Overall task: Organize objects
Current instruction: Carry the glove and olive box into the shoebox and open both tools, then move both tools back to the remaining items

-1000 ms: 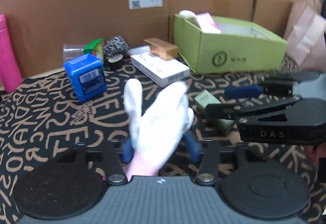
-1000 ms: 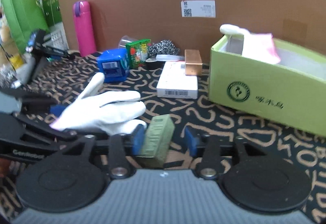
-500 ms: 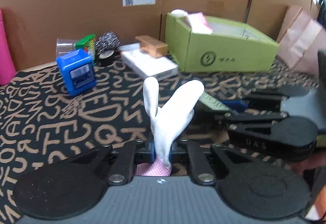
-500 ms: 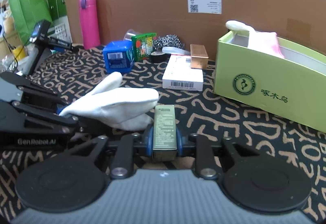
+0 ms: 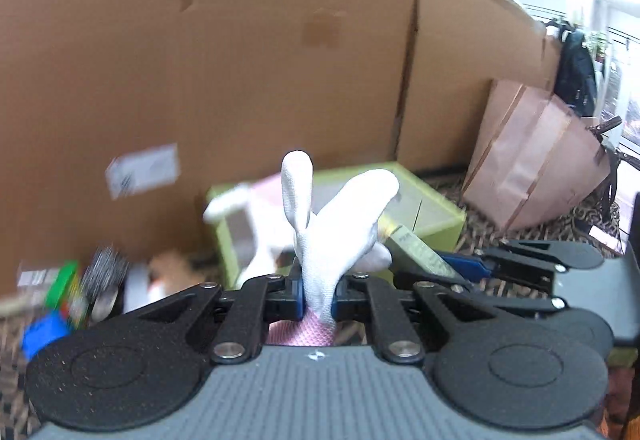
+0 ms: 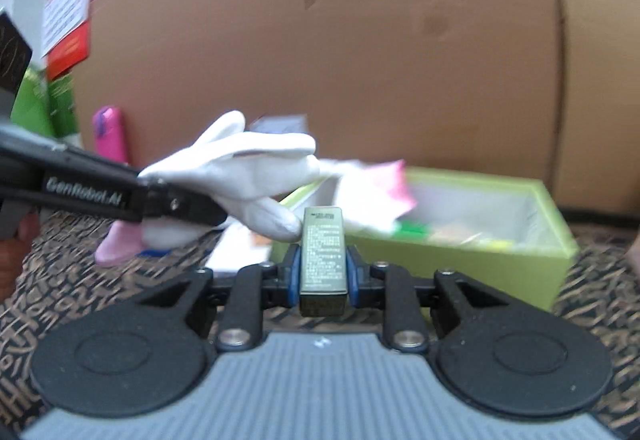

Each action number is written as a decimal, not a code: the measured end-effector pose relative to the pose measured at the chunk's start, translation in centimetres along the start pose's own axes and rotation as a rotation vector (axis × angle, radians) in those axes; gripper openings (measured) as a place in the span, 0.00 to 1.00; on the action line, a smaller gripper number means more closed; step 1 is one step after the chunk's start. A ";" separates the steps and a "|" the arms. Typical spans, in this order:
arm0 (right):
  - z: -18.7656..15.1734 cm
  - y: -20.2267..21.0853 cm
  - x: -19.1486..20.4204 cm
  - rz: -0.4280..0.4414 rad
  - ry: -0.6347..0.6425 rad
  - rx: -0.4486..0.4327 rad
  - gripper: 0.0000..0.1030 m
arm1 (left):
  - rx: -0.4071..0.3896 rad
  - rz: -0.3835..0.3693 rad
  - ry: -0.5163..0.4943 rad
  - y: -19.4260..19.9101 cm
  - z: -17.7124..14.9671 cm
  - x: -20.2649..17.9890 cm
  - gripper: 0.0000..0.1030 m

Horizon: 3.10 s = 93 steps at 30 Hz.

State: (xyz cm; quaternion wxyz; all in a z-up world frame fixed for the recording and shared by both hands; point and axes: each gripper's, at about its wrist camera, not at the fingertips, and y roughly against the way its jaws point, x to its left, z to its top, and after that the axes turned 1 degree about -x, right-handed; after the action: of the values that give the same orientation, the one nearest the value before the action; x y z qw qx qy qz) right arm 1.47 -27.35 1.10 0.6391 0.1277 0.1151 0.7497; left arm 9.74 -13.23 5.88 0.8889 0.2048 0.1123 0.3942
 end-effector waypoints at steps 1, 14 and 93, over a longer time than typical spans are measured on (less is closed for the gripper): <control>0.5 0.0 -0.7 -0.017 0.003 -0.013 0.22 | -0.009 -0.001 -0.017 -0.9 1.0 -0.5 0.10; 3.5 -6.4 -8.2 -0.193 -0.051 -0.030 0.22 | 0.046 0.054 0.003 -14.6 4.1 -0.1 0.10; -3.9 -18.8 11.6 0.005 -0.075 0.287 0.77 | 0.048 0.550 0.393 -3.1 -10.3 20.0 0.66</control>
State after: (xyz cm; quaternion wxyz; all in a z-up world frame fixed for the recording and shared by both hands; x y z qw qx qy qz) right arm 15.83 -12.95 -8.37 0.6163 0.2462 0.1969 0.7217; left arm 21.38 2.68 -5.48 0.7056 0.1681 0.2314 0.6484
